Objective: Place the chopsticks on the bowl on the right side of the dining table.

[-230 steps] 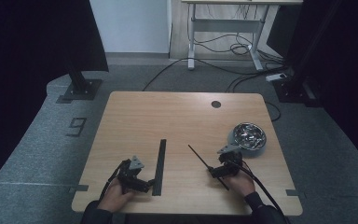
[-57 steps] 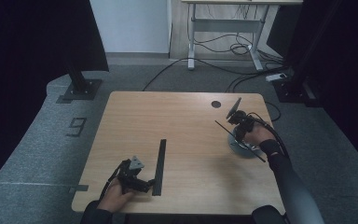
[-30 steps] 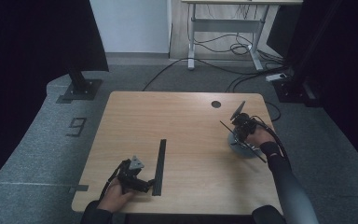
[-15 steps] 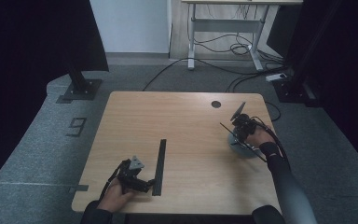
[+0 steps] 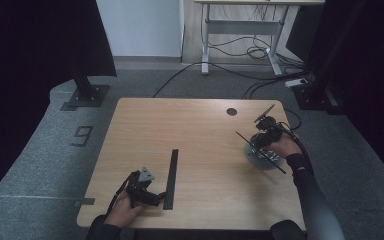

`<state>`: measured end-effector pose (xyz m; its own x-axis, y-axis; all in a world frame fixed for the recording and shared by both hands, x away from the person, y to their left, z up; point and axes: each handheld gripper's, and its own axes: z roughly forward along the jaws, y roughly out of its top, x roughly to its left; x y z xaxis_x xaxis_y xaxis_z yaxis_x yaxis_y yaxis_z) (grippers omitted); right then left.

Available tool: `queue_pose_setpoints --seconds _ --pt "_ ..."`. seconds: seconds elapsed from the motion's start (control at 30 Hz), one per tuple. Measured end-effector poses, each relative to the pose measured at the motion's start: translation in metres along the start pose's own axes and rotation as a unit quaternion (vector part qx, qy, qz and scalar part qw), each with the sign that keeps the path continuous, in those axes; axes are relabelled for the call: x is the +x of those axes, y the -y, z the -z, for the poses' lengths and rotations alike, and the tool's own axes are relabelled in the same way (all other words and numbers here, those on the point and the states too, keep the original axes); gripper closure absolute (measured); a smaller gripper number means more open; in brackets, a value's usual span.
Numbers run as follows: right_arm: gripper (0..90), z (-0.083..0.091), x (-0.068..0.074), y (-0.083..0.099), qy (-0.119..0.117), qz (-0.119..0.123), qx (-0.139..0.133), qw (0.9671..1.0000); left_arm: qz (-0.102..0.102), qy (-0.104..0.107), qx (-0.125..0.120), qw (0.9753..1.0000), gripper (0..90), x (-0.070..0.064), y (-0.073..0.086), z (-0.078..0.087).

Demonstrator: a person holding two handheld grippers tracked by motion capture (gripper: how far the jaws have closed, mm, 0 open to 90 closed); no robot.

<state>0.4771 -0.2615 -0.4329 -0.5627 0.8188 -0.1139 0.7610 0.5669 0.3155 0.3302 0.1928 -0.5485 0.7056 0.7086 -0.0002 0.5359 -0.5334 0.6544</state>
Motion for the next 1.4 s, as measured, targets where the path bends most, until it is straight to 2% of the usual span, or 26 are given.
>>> queue_pose_setpoints --seconds 0.07,0.17,0.2,0.27,0.3,0.33,0.5,0.6,0.73,0.77,0.8,0.87,0.93,1.03,1.07,1.1,1.2,1.3,1.4 --pt "35.9 0.004 -0.001 0.003 0.002 -0.003 -0.014 0.9999 -0.001 0.000 0.000 1.0000 0.0 0.000 0.000 0.000" --pt "32.5 0.008 -0.001 0.008 0.004 -0.005 -0.027 0.9996 0.001 0.000 -0.001 1.0000 0.0 0.000 0.000 0.000" --pt "28.2 0.010 -0.002 0.012 0.009 -0.014 -0.041 0.9990 0.001 0.000 -0.001 1.0000 0.0 0.000 0.000 0.000" --pt "27.4 0.011 -0.002 0.015 0.008 -0.019 -0.049 0.9986 0.001 0.000 -0.002 1.0000 0.0 0.000 0.000 0.000" --pt "21.3 0.013 -0.004 0.021 0.008 -0.029 -0.068 0.9972 0.001 0.000 -0.001 1.0000 0.0 0.000 0.000 0.000" --pt "21.3 0.013 -0.004 0.021 0.008 -0.029 -0.068 0.9972 0.001 0.000 -0.001 1.0000 0.0 0.000 0.000 0.000" --pt "15.1 0.012 -0.005 0.040 -0.008 -0.053 -0.121 0.9912 0.001 0.000 -0.001 1.0000 0.0 0.000 0.000 0.000" --pt "14.1 0.010 -0.005 0.047 -0.008 -0.059 -0.133 0.9893 0.001 0.000 -0.001 1.0000 0.0 0.000 0.000 0.000" --pt "12.5 0.008 -0.006 0.058 -0.003 -0.073 -0.165 0.9835 0.001 0.000 -0.002 1.0000 0.0 0.000 0.000 0.000" --pt "10.5 0.007 -0.004 0.063 0.002 -0.082 -0.179 0.9804 0.001 -0.001 -0.002 1.0000 0.0 0.000 0.000 0.000" --pt "10.5 0.007 -0.004 0.063 0.002 -0.082 -0.179 0.9804 0.001 -0.001 -0.002 1.0000 0.0 0.000 0.000 0.000" --pt "4.1 0.005 -0.003 0.067 0.007 -0.094 -0.194 0.9765 0.001 0.000 -0.002 1.0000 0.0 0.000 0.000 0.000" --pt "0.3 0.003 0.000 0.070 0.019 -0.099 -0.203 0.9740 0.001 -0.001 -0.001 1.0000 0.0 0.000 0.000 0.000" --pt "0.0 0.000 0.002 0.075 0.033 -0.101 -0.214 0.9711 0.001 -0.002 -0.002 1.0000 0.0 0.000 0.000 0.000" --pt "0.0 -0.001 0.003 0.078 0.039 -0.102 -0.220 0.9693 0.001 -0.002 -0.002 1.0000 0.0 0.000 0.000 0.000" --pt "0.0 -0.004 0.004 0.082 0.047 -0.105 -0.231 0.9661 0.001 -0.002 -0.001 1.0000 0.0 0.000 0.000 0.000" --pt "0.0 -0.008 0.004 0.084 0.053 -0.103 -0.228 0.9668 0.001 -0.002 -0.002 1.0000 0.0 0.000 0.000 0.000" --pt "0.0 -0.011 0.001 0.089 0.055 -0.117 -0.238 0.9626 0.001 -0.002 -0.001 1.0000 0.0 0.000 0.000 0.000" --pt "0.0 -0.015 -0.002 0.095 0.069 -0.124 -0.236 0.9612 0.001 -0.002 -0.001 1.0000 0.0 0.000 0.000 0.000"
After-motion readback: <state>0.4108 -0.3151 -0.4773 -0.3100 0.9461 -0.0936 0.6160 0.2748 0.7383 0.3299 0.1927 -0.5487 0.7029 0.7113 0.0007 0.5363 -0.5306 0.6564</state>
